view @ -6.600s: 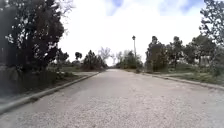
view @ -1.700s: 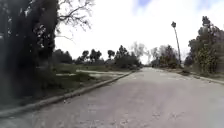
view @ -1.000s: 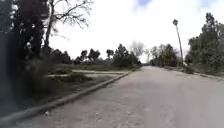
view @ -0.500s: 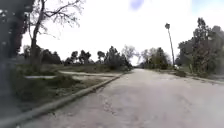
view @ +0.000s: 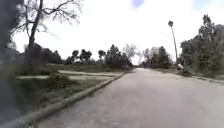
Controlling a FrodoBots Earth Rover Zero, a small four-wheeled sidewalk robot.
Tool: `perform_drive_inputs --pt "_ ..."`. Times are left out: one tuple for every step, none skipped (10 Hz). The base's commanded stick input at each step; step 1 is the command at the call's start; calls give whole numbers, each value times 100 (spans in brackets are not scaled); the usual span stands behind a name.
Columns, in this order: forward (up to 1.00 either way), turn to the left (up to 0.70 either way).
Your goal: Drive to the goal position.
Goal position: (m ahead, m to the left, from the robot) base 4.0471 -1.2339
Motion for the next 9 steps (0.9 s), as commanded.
perform_drive_inputs --pt "70 -25" --pt "70 -16" --pt "70 -7" --pt "70 0" --pt "70 0" --pt "70 0" --pt "70 0" --pt "70 0" --pt "70 0"
